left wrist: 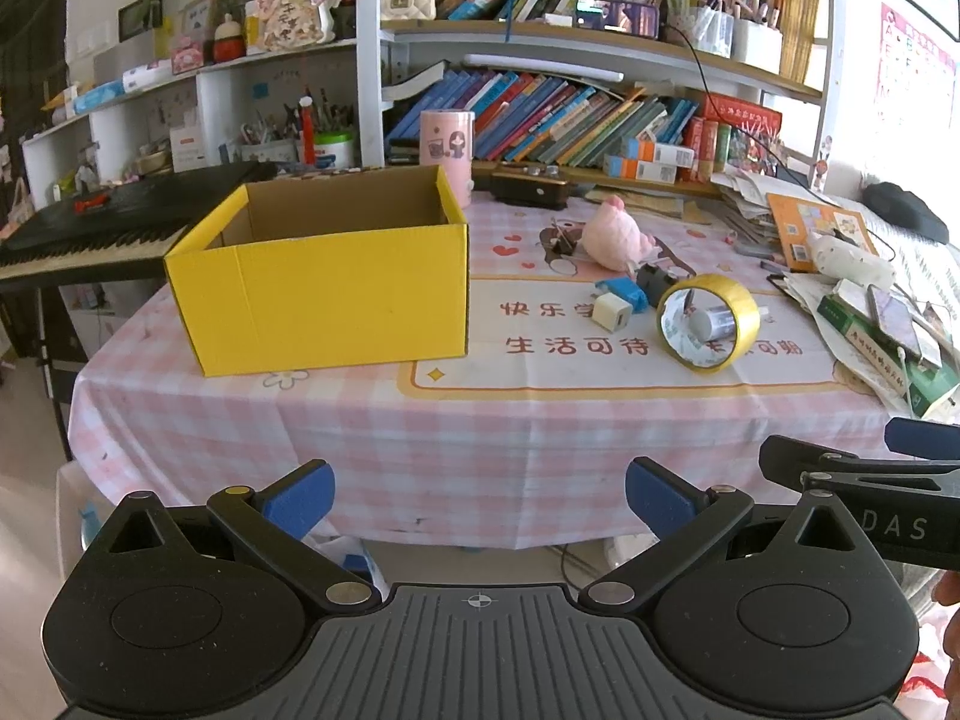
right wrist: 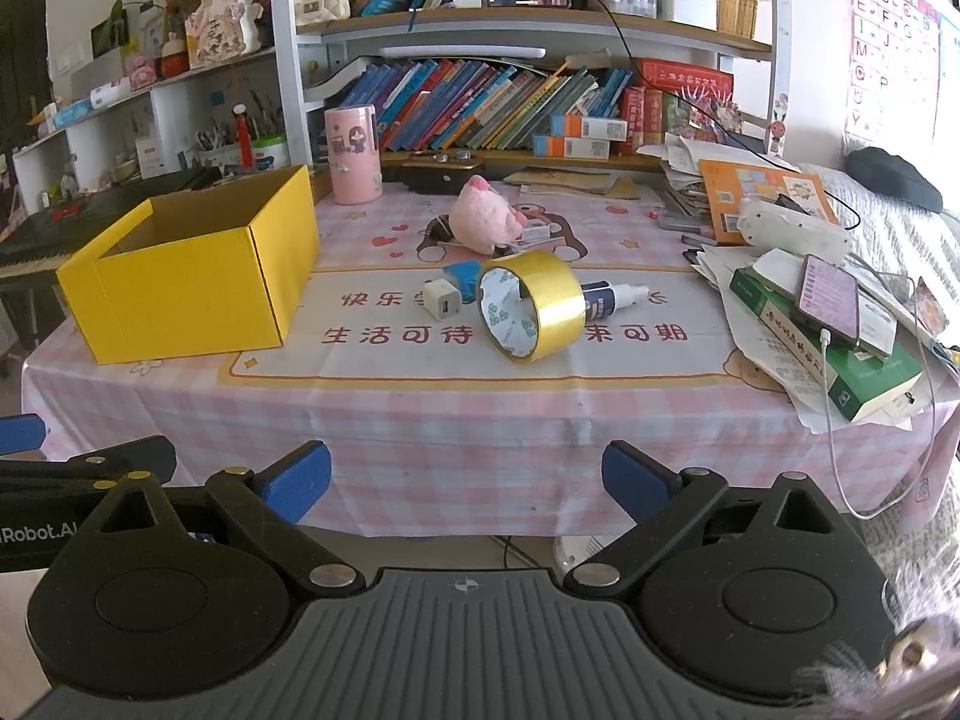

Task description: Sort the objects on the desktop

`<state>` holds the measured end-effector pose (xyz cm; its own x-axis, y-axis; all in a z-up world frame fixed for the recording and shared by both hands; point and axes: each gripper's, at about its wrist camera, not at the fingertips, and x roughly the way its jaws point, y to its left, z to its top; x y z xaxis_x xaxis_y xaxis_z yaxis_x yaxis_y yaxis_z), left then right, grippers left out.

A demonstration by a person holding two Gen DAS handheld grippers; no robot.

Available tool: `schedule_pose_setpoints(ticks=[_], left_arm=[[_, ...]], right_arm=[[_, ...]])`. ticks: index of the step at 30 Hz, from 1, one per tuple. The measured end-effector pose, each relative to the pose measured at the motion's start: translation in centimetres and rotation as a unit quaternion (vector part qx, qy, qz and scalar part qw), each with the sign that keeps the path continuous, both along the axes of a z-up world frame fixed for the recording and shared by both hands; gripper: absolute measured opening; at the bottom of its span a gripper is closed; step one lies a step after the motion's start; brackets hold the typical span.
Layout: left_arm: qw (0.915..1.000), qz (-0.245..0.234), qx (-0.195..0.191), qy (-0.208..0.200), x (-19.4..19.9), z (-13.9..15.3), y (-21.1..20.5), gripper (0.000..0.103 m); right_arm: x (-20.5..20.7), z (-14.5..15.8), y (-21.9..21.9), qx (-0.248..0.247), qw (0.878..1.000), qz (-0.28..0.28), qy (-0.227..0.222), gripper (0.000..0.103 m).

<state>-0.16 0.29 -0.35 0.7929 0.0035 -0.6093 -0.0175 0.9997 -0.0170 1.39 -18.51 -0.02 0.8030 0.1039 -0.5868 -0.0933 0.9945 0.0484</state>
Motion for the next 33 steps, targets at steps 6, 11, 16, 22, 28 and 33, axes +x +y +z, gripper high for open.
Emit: schedule_pose_setpoints(ticks=[6, 11, 16, 22, 28, 33], left_arm=[[1.0000, -0.007, 0.002, 0.000, 0.3, 0.1, 0.0, 0.103], [1.0000, -0.008, 0.002, 0.001, 0.4, 0.0, 0.0, 0.103], [1.0000, -0.009, 0.003, 0.000, 0.5, 0.1, 0.0, 0.103], [0.9999, -0.012, 0.007, 0.002, 0.8, 0.1, 0.1, 0.103], [1.0000, -0.010, 0.001, 0.000, 1.1, 0.1, 0.4, 0.103], [1.0000, -0.008, -0.001, -0.001, 1.4, 0.1, 0.4, 0.103]], right_arm=[[0.2, -0.1, 0.2, -0.004, 1.000, -0.003, 0.002, 0.098], [0.3, -0.2, 0.3, -0.006, 1.000, -0.006, 0.008, 0.098], [0.2, 0.0, 0.6, -0.014, 1.000, -0.011, 0.002, 0.099], [0.5, -0.1, 0.7, -0.020, 1.000, -0.016, 0.003, 0.101], [0.6, -0.1, 0.7, -0.017, 1.000, -0.013, 0.001, 0.101], [0.8, 0.0, 0.6, -0.022, 1.000, -0.012, -0.003, 0.100]])
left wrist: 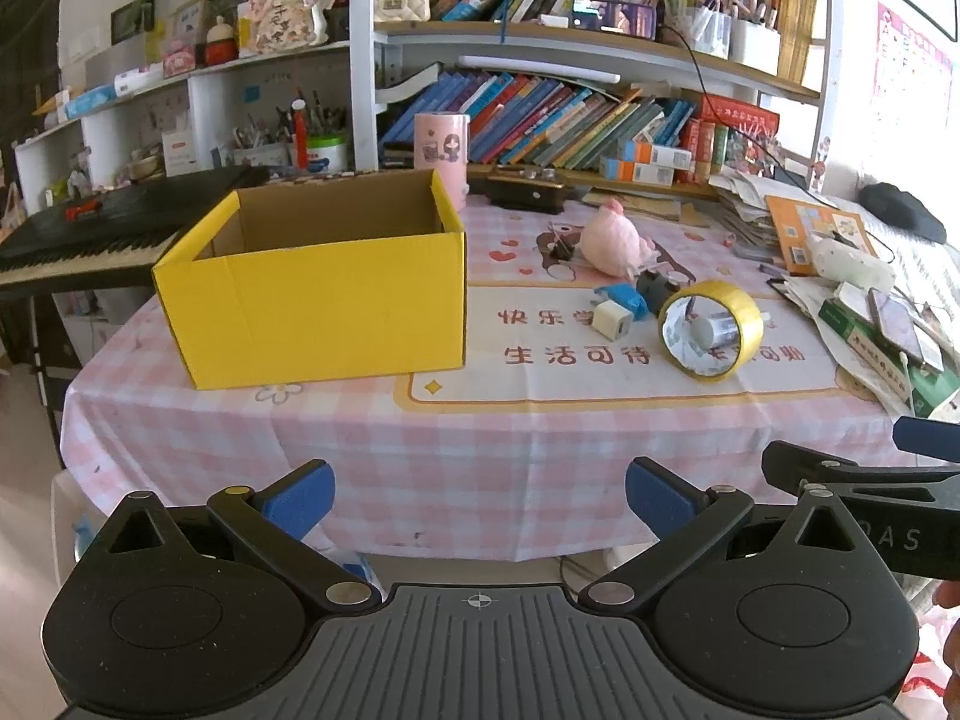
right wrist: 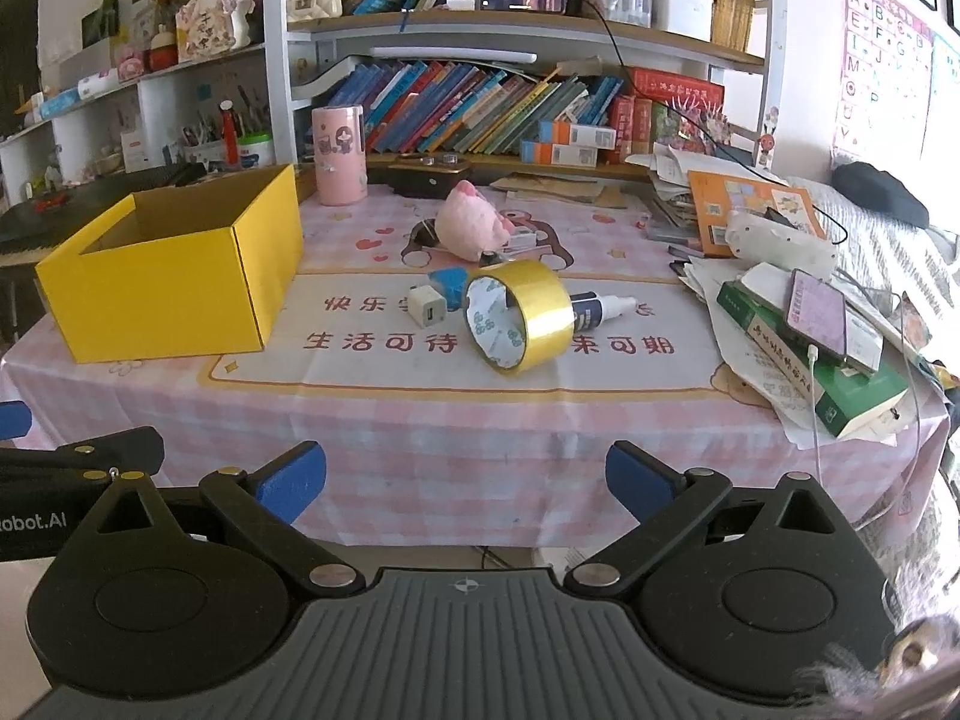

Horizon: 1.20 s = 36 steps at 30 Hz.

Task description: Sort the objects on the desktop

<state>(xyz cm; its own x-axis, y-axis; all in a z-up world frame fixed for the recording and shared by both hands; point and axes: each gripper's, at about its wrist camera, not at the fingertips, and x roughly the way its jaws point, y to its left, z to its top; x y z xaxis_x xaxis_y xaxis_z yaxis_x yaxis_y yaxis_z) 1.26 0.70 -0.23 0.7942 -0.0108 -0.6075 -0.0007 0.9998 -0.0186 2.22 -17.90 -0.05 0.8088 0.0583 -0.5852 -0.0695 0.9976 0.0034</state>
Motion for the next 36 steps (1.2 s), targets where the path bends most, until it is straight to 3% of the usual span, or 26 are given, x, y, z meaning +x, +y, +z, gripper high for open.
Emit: schedule_pose_setpoints(ticks=[21, 28, 36], left_arm=[[0.9998, 0.008, 0.002, 0.016, 4.4, -0.4, -2.3, 0.103], [0.9994, 0.027, -0.006, 0.022, 6.7, -0.8, -3.1, 0.103], [0.9988, 0.036, -0.018, 0.028, 9.8, -1.3, -5.0, 0.103]], right_arm=[[4.7, -0.1, -2.4, 0.003, 1.000, 0.020, 0.011, 0.096], [7.1, 0.1, -2.9, -0.011, 0.999, 0.039, 0.012, 0.089], [10.7, 0.0, -4.6, -0.026, 0.998, 0.055, 0.021, 0.089]])
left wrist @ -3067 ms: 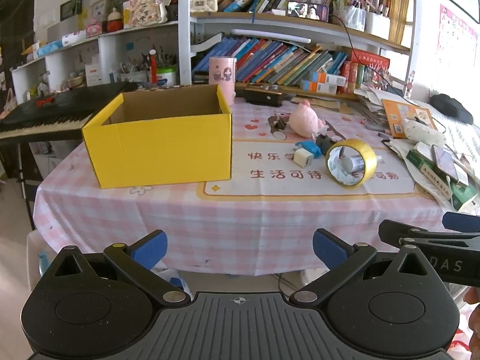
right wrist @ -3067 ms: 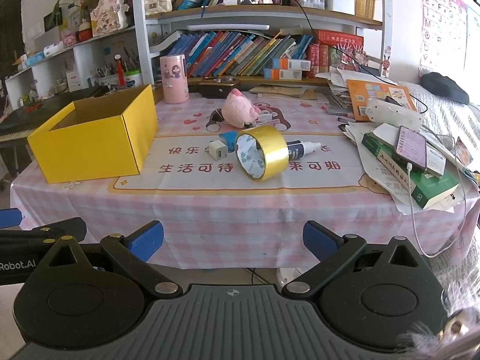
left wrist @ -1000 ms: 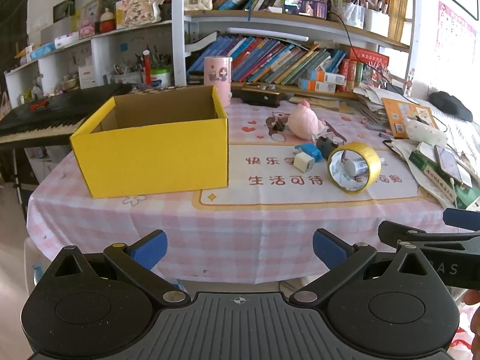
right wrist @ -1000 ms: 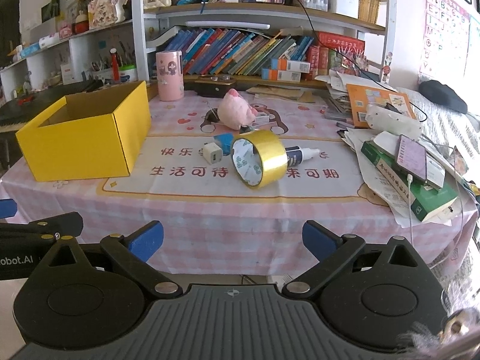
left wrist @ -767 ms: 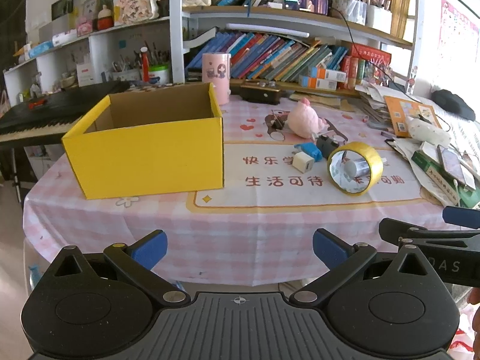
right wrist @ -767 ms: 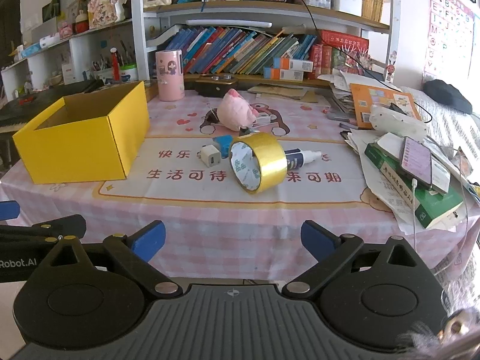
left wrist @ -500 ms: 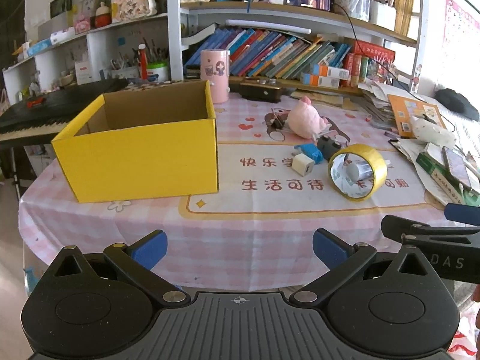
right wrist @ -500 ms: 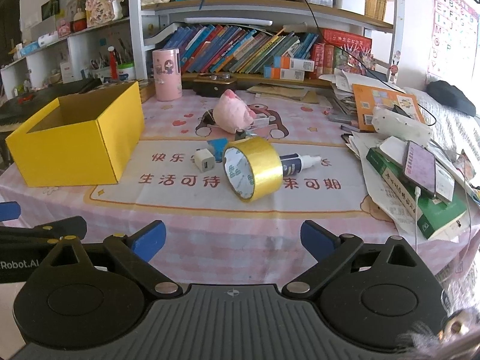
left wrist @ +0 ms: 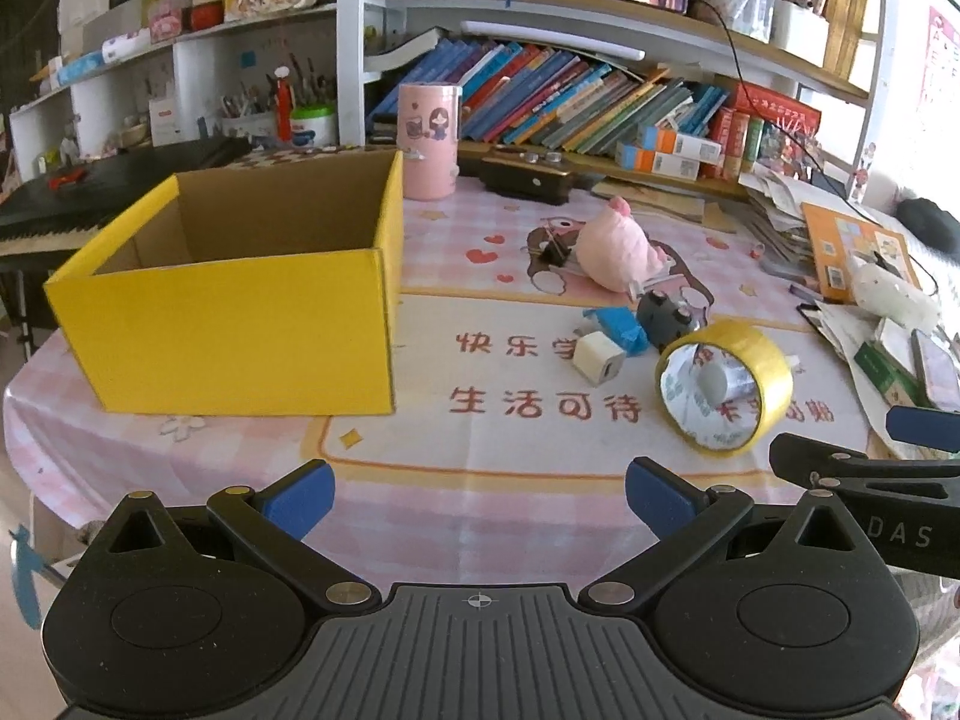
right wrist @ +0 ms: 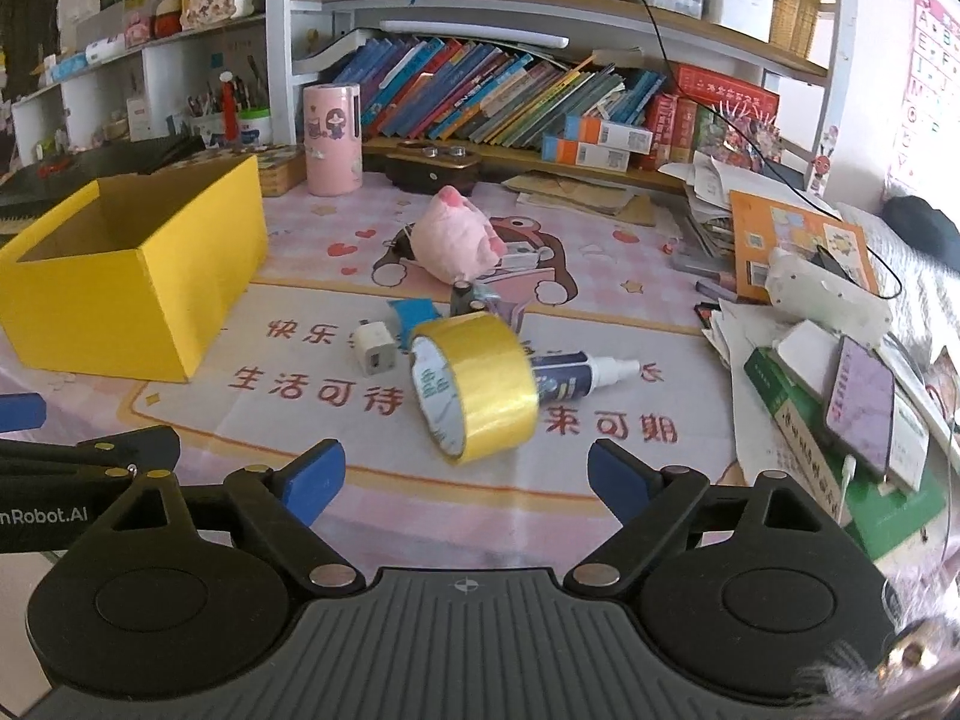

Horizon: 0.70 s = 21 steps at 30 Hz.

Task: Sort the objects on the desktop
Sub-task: 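Reach the right gripper to the yellow tape roll and close on it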

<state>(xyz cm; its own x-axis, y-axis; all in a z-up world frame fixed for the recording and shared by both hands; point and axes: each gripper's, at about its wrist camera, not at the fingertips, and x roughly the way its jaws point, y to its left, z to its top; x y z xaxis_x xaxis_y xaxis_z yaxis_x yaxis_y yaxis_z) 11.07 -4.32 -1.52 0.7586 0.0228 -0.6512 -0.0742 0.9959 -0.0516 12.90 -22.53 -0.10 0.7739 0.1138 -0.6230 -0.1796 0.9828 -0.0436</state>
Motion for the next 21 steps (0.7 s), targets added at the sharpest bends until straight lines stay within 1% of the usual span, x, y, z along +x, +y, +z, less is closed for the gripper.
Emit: schedule_pose_setpoints(ticks=[6, 11, 13, 14, 16, 18, 21], left_arm=[[0.9999, 0.015, -0.001, 0.001, 2.0, 0.0, -1.5, 0.103], [0.9993, 0.037, 0.003, 0.000, 3.2, 0.2, -2.3, 0.103], [0.9989, 0.046, 0.005, 0.000, 3.5, 0.2, -2.6, 0.103], [0.9987, 0.051, 0.006, 0.000, 3.6, 0.2, -2.7, 0.103], [0.9982, 0.060, 0.007, 0.000, 3.9, 0.3, -2.9, 0.103], [0.9975, 0.070, 0.009, 0.002, 4.1, 0.3, -3.2, 0.103], [0.9962, 0.087, 0.012, -0.001, 4.3, 0.5, -3.3, 0.103]], right_arm=[[2.8, -0.3, -1.6, -0.008, 1.000, 0.012, 0.012, 0.089], [4.9, -0.8, -2.0, -0.012, 0.999, 0.044, 0.029, 0.089], [5.8, -1.0, -2.1, -0.014, 0.997, 0.060, 0.035, 0.086], [6.1, -1.1, -2.0, -0.014, 0.997, 0.069, 0.038, 0.082], [6.9, -1.4, -1.9, -0.016, 0.995, 0.087, 0.048, 0.079], [7.7, -1.8, -1.8, -0.018, 0.993, 0.103, 0.060, 0.073], [8.8, -2.3, -1.8, -0.023, 0.990, 0.123, 0.070, 0.069]])
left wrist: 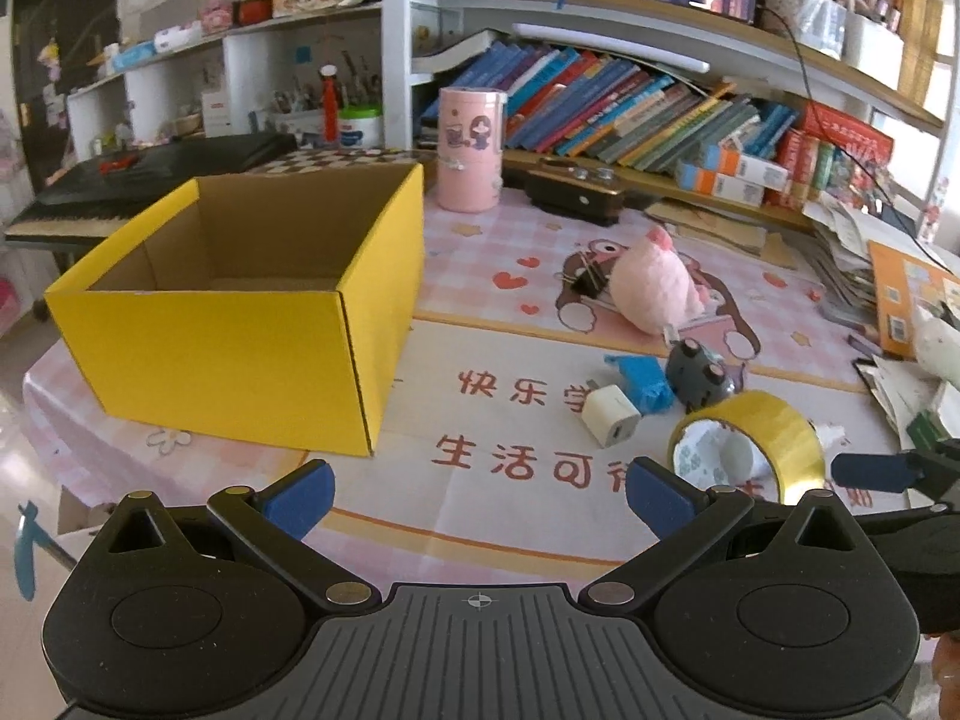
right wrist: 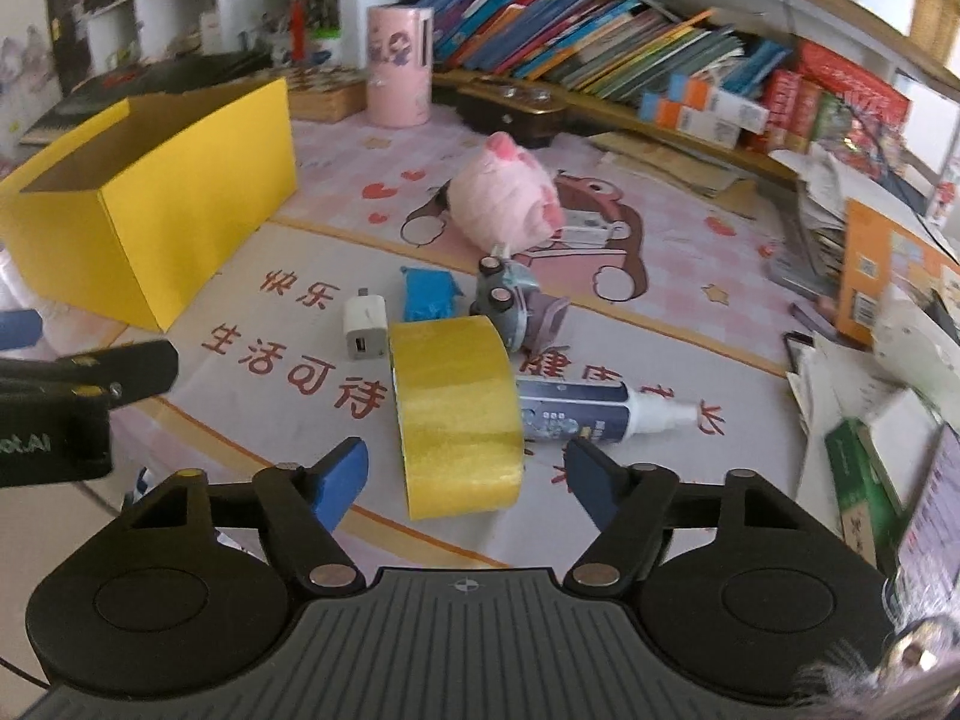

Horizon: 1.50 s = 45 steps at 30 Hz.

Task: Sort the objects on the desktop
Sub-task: 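Reach the right gripper to the yellow tape roll and close on it, then grasp the white spray bottle with the left gripper while the right gripper holds the tape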

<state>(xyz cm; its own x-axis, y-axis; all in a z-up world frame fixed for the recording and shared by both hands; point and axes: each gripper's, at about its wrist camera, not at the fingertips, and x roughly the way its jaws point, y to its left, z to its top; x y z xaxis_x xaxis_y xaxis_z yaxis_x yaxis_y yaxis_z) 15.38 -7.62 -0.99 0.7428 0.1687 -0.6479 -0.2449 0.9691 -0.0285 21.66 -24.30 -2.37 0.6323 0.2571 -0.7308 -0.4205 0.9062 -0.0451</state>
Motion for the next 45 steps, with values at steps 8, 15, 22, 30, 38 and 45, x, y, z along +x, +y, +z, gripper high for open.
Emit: schedule_pose_setpoints(ticks=[8, 15, 22, 30, 38, 45], left_arm=[[0.9995, 0.030, 0.005, 0.000, 0.8, -0.1, -0.5, 0.103], [0.9993, 0.034, 0.013, 0.000, 1.8, 0.1, -1.4, 0.103], [0.9998, 0.004, 0.008, 0.020, 3.5, -0.4, -3.1, 0.103], [0.9927, -0.109, -0.011, 0.051, 7.1, -2.0, -7.4, 0.103], [0.9643, -0.259, 0.021, 0.050, 10.0, -3.8, -12.5, 0.099], [0.9378, -0.333, 0.041, 0.087, 13.0, -6.0, -15.9, 0.060]], right_arm=[[1.8, -1.5, 1.1, -0.038, 0.997, 0.071, 0.000, 0.040], [1.7, 1.3, -0.3, 0.008, 0.992, 0.109, -0.066, 0.039], [2.0, 4.6, -3.9, 0.046, 0.992, 0.062, -0.102, 0.039], [2.4, 4.0, -8.4, 0.026, 0.996, -0.024, -0.083, 0.039], [2.9, 3.3, -11.4, 0.016, 0.995, -0.071, -0.073, 0.039], [3.6, 3.2, -12.3, 0.014, 0.994, -0.083, -0.069, 0.039]])
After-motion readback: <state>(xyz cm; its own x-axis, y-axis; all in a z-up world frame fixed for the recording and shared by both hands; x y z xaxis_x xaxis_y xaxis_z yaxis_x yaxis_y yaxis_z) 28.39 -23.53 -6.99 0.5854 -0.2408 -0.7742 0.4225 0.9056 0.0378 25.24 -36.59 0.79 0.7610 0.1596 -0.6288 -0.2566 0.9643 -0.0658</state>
